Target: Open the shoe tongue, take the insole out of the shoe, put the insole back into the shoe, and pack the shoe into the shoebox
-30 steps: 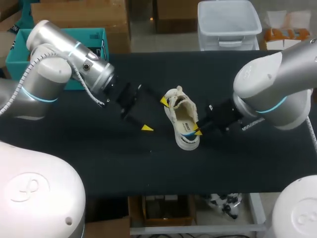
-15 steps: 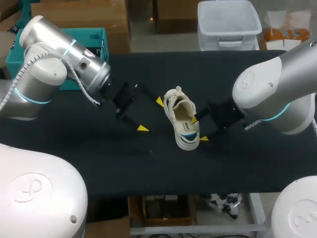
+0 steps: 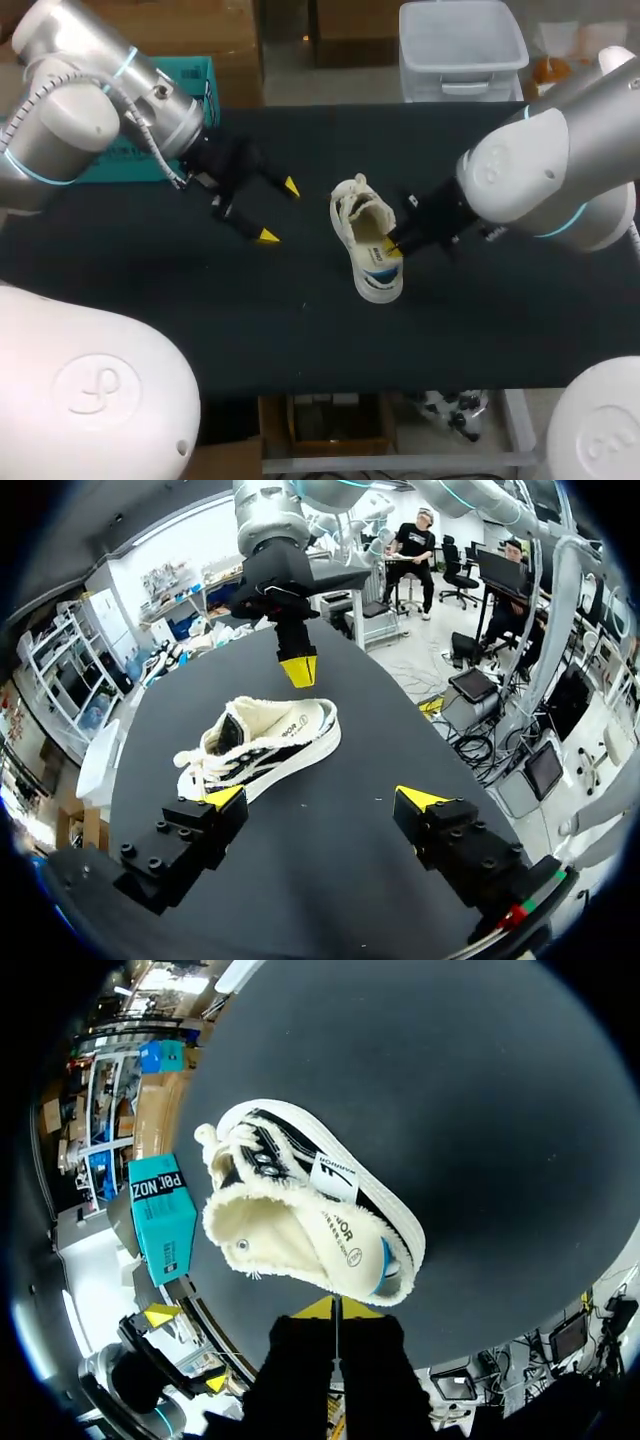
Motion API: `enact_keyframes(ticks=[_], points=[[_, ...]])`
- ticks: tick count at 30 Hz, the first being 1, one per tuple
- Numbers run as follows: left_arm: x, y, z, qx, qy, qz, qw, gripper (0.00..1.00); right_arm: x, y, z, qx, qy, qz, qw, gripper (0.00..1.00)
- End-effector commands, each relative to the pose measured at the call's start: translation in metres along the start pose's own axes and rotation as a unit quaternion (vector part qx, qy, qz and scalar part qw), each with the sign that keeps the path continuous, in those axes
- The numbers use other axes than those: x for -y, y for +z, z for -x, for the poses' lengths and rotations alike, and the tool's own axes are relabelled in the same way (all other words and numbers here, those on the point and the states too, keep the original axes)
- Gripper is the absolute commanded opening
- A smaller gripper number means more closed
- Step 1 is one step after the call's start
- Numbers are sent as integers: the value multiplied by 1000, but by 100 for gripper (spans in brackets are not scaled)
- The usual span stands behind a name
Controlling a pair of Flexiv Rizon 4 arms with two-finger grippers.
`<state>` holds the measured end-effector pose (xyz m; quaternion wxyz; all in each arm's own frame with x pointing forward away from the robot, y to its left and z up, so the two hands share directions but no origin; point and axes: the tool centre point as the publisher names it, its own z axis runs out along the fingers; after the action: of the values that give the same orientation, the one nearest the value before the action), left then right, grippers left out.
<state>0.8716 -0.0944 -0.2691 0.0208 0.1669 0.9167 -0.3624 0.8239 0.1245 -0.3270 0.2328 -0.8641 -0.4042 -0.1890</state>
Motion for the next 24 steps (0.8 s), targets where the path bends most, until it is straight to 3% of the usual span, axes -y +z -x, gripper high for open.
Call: enact_keyframes(ticks=[1,9,13,17,20,24], points=[[5,-7,-11,52,-128,73,988,100,-2,12,-7,10,-13,-13,1000,0],[5,-7,-11,52,-128,73,988,100,-5,30,-4,6,-26,-38,999,0],[15,-7,1,60,-230,121,964,100,-9,38,0,17,-28,-41,999,0],[17,-11,7,58,-299,131,944,100,-12,45,1,32,-29,-38,998,0],[13,-10,10,51,-344,139,927,100,-14,52,3,42,-29,-33,998,0],[10,-5,9,49,-359,155,919,100,-17,59,8,59,-25,-17,998,0]])
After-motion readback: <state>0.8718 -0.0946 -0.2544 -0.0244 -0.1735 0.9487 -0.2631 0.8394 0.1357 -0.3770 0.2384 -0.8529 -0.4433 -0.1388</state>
